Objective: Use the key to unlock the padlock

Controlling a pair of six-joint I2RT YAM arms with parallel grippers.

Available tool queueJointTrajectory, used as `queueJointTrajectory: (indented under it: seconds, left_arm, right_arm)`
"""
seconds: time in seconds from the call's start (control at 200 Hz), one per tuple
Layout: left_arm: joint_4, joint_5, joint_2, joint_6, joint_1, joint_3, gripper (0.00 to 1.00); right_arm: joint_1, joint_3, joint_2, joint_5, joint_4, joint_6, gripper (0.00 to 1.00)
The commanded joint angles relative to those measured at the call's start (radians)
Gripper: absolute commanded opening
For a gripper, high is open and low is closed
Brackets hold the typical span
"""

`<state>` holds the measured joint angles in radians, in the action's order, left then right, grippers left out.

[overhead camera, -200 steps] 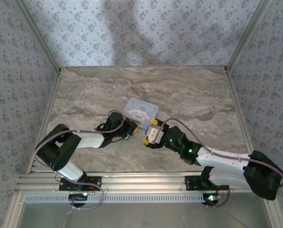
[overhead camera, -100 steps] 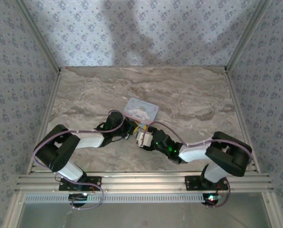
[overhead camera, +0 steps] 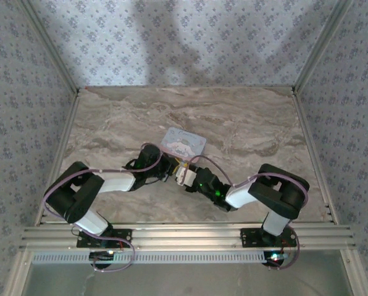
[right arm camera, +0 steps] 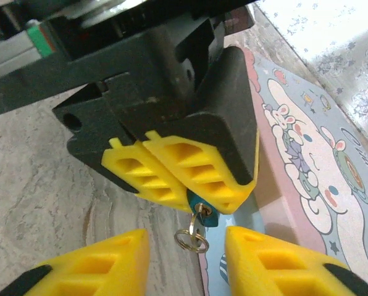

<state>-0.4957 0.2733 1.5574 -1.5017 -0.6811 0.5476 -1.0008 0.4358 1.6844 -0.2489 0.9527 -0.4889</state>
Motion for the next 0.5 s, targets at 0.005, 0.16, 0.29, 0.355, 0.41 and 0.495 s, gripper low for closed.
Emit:
queueJointTrajectory:
  seconds: [0.005, 0.16, 0.29, 0.355, 0.41, 0.495]
  left_arm:
    - [-0.009, 0.017, -0.024, 0.002, -0.007, 0.038, 0.0]
    - [-0.006, 0.017, -0.023, 0.003, -0.007, 0.038, 0.0]
    - [-0.006, 0.02, -0.022, 0.002, -0.007, 0.039, 0.0]
    - [-0.004, 0.02, -0.021, 0.001, -0.007, 0.04, 0.0]
    - [-0.005, 0.021, -0.02, 0.002, -0.007, 0.04, 0.0]
    - [-0.004, 0.023, -0.017, 0.002, -0.006, 0.043, 0.0]
  right_arm:
    - [0.006, 0.022, 0.021, -0.02, 0.037, 0.027, 0.34]
    - [0.007, 0.031, 0.037, -0.027, 0.04, 0.035, 0.28]
    - [0.007, 0.038, 0.05, -0.033, 0.047, 0.041, 0.25]
    - [0.008, 0.042, 0.054, -0.04, 0.05, 0.041, 0.23]
    - [0.008, 0.044, 0.059, -0.042, 0.05, 0.044, 0.21]
    - [0.009, 0.05, 0.065, -0.048, 0.05, 0.047, 0.18]
